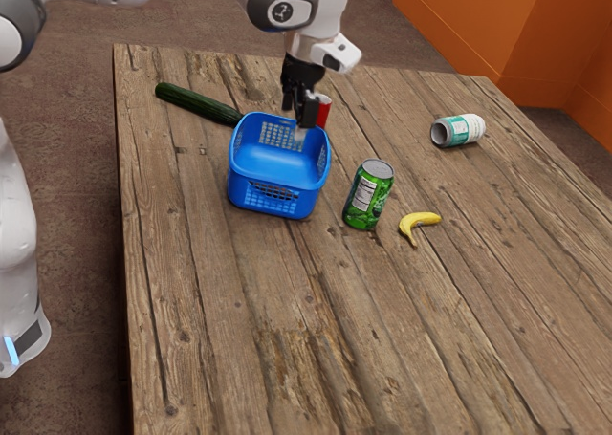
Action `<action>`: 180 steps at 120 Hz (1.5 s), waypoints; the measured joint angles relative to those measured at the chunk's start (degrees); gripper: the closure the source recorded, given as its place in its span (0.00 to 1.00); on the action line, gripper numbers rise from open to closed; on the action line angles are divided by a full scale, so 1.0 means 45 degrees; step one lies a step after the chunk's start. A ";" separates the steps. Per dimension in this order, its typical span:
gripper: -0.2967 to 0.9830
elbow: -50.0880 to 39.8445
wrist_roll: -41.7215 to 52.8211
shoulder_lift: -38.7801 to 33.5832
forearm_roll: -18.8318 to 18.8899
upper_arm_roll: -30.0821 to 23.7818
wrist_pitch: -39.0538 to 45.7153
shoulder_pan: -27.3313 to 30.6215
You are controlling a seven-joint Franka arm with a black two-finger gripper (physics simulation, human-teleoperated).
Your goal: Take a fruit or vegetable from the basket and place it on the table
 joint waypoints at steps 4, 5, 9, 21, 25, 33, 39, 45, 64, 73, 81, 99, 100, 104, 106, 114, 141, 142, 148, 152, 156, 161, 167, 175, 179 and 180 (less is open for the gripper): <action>0.23 -0.0189 0.0206 -0.0098 0.0004 0.0037 0.0129 0.0007; 0.23 -0.0235 0.0258 -0.0131 0.0005 0.0045 0.0158 0.0005; 0.23 -0.0424 0.0471 -0.0263 0.0007 0.0067 0.0263 0.0004; 0.23 -0.1214 0.1064 -0.0637 0.0012 0.0343 0.0554 -0.0012; 0.23 -0.1409 0.1255 -0.0729 0.0017 0.0503 0.0631 0.0001; 0.23 -0.1589 0.1608 -0.0813 0.0023 0.0799 0.0753 0.0011; 0.23 -0.1628 0.1848 -0.0755 0.0023 0.0892 0.0868 0.0018; 0.23 -0.1642 0.2069 -0.0578 0.0027 0.0960 0.1015 0.0029; 0.23 -0.1825 0.2664 0.0195 0.0034 0.1296 0.1651 0.0051; 0.23 -0.2065 0.2893 0.0331 0.0024 0.1317 0.1977 0.0022; 0.23 -0.2264 0.3075 0.0371 0.0013 0.1308 0.2232 0.0010; 0.23 -0.2618 0.3459 0.0349 -0.0011 0.1238 0.2667 -0.0013; 0.23 -0.2632 0.3486 0.0347 -0.0012 0.1236 0.2689 -0.0014; 0.23 -0.2701 0.3599 0.0340 -0.0014 0.1232 0.2774 -0.0015; 0.23 -0.2739 0.3664 0.0329 -0.0015 0.1228 0.2826 -0.0013; 0.23 -0.2912 0.3932 0.0304 -0.0018 0.1223 0.3030 -0.0016; 0.23 -0.3442 0.4692 0.0388 -0.0094 0.1212 0.3666 -0.0013; 0.23 -0.3461 0.4715 0.0392 -0.0096 0.1211 0.3687 -0.0015; 0.23 -0.3539 0.4846 0.0441 -0.0104 0.1209 0.3814 -0.0032; 0.23 -0.3566 0.4928 0.0491 -0.0114 0.1208 0.3892 -0.0044; 0.23 -0.3580 0.5005 0.0536 -0.0141 0.1207 0.3964 -0.0058; 0.23 -0.3588 0.5096 0.0573 -0.0168 0.1207 0.4039 -0.0080; 0.23 -0.3593 0.5197 0.0635 -0.0196 0.1207 0.4115 -0.0102; 0.23 -0.3595 0.5319 0.0722 -0.0226 0.1207 0.4198 -0.0110; 0.23 -0.3604 0.5375 0.0757 -0.0238 0.1207 0.4243 -0.0111; 0.23 -0.3606 0.5389 0.0764 -0.0240 0.1207 0.4253 -0.0111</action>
